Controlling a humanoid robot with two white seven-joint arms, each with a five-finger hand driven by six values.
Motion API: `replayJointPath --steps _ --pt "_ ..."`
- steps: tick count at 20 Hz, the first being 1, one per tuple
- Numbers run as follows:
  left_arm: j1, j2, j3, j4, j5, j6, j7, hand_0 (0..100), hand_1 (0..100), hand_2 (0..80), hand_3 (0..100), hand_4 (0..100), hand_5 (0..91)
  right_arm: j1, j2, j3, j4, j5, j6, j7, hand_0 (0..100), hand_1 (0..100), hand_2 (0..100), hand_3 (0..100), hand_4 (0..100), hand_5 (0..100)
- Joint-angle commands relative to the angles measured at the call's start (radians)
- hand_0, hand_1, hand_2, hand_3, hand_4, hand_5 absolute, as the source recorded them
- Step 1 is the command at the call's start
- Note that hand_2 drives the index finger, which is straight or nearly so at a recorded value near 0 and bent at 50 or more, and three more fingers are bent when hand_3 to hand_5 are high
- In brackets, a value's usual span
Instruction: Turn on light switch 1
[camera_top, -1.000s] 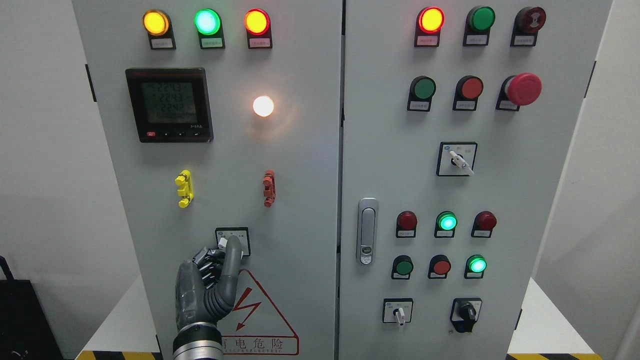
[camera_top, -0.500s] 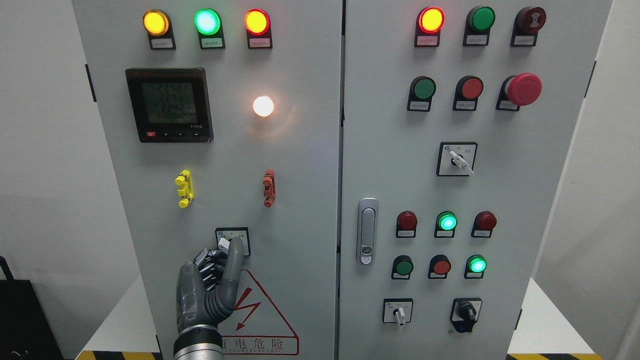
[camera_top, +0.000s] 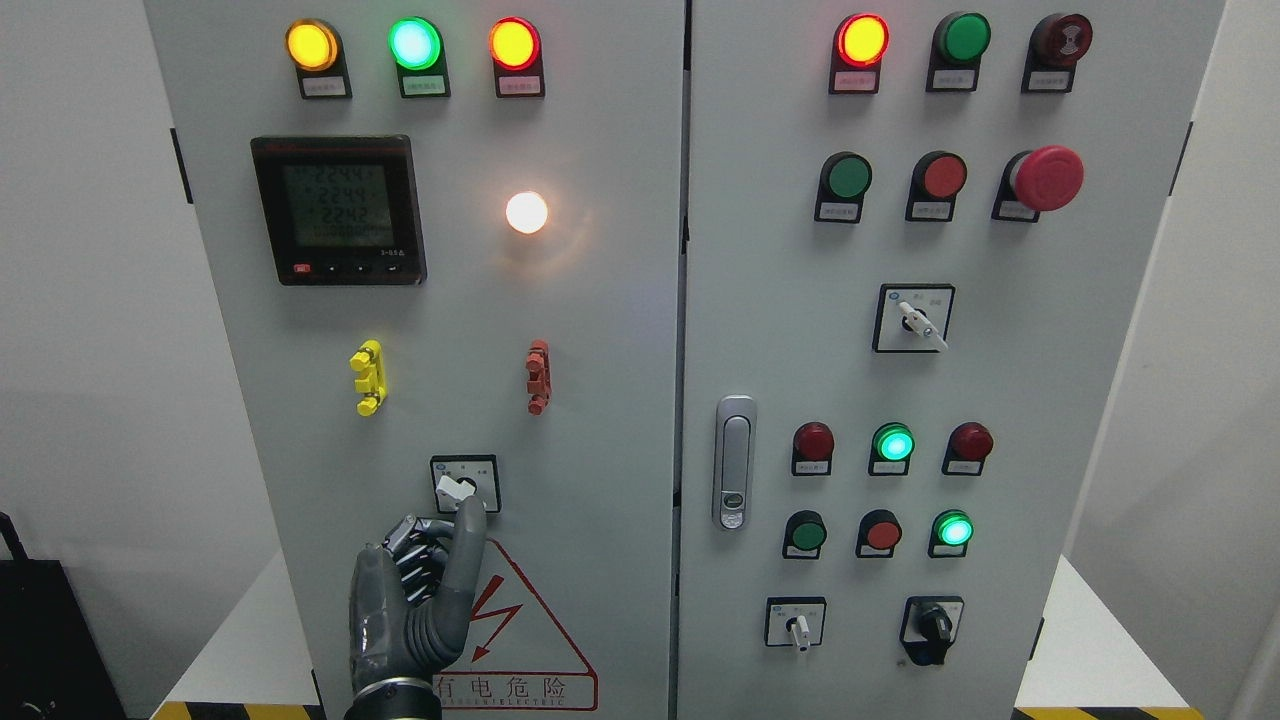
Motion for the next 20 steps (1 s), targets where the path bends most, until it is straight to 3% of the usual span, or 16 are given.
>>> replayJointPath --steps 1,5,8,10,12,14,17,20 --pt "0.126 0.02 -0.002 -0.007 0.0 -0.156 -0.019 3 30 63.3 100 98 86.4 0.0 0.0 0.0 0.0 0.0 -0.001 0.001 5 0 0 0 0 0" --pt "0.294 0.043 0.018 -0.001 0.001 -0.356 -0.059 0 30 63.4 100 99 87.0 0.0 0.0 0.0 0.0 0.0 -0.001 0.001 5 0 0 0 0 0" --pt "0.506 0.101 0.111 0.077 0.072 -0.531 -0.191 0 29 62.4 100 100 86.9 0.0 0.0 0.0 0.0 0.0 -0.001 -0.001 5 0 0 0 0 0" --pt "0.568 0.137 0.177 0.257 0.135 -0.65 -0.283 0 28 58.0 100 100 84.5 0.0 0.0 0.0 0.0 0.0 -0.001 0.001 5 0 0 0 0 0" --pt "0.579 0.143 0.21 0.498 0.152 -0.753 -0.343 0 28 51.9 97 99 78.8 0.0 0.0 0.0 0.0 0.0 -0.001 0.001 5 0 0 0 0 0" --pt "0.582 0.146 0.224 0.743 0.15 -0.798 -0.38 0 27 41.1 84 90 63.6 0.0 0.0 0.0 0.0 -0.001 -0.001 -0.001 5 0 0 0 0 0" --pt "0.585 0.146 0.238 1.073 0.152 -0.798 -0.378 9 27 34.5 69 80 51.6 0.0 0.0 0.0 0.0 0.0 -0.001 0.001 5 0 0 0 0 0" --pt "0.582 0.145 0.227 1.447 0.149 -0.792 -0.383 22 29 31.8 62 70 34.1 0.0 0.0 0.0 0.0 0.0 -0.001 -0.001 5 0 0 0 0 0"
